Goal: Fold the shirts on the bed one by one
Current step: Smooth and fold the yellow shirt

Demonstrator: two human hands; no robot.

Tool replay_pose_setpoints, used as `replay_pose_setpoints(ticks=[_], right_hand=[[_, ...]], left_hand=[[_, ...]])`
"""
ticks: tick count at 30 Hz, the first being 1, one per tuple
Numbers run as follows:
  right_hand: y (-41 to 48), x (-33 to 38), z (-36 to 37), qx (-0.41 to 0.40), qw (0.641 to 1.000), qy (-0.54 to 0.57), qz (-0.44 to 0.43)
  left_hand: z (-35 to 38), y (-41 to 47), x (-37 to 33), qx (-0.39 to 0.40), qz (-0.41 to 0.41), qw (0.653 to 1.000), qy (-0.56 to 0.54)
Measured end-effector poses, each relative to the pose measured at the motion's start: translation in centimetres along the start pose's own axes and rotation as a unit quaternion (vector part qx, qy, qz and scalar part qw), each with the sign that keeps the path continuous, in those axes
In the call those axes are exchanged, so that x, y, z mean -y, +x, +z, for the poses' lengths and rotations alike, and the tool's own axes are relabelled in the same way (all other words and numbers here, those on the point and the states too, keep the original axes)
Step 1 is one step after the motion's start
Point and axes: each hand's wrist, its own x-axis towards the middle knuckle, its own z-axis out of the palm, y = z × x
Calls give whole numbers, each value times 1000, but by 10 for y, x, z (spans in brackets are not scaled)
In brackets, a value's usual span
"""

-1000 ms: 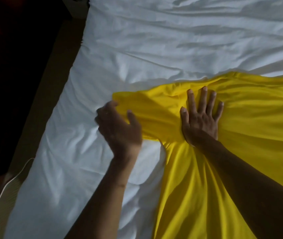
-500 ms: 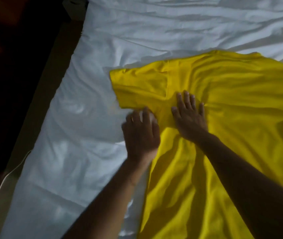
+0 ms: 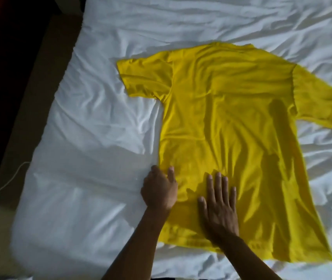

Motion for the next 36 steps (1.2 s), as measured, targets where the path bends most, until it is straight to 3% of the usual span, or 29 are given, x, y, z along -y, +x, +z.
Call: replay_pose_setpoints(ticks=[4,10,13,15,17,19,22,26,30,32,36], right_hand=[[-26,3,2,24,1000,-13,12],[-51,-12,-16,70,997,19,-41],[-50,-33,-35,-29,998,47,4],[-47,-57,-44,-112,990,54,73],[-47,-86,-52,-159,976,58,139],[-49,-117,-60,-168,963,64,201],[-53,-156,-68,-135,941,79,299],[-54,-185,-80,-69,919,84,378],[-57,-204,-90,-33,906,174,384],[-69,-214,-90,-26,914,160,372],[-83,-222,-81,-106,942,112,299]], left_hand=[[12,-16,35,-47,2,999,3],[9,-28,54,-151,79,983,67],[20,-52,33,-205,116,970,64],[39,-79,11,-231,210,950,23],[67,-105,-16,-194,326,925,9],[91,-121,-42,-103,377,920,-1],[116,-125,-65,-22,382,923,36],[127,-123,-63,3,371,922,111],[130,-123,-61,-1,362,922,141],[132,-124,-61,-8,359,923,137],[133,-126,-59,-27,365,921,134]])
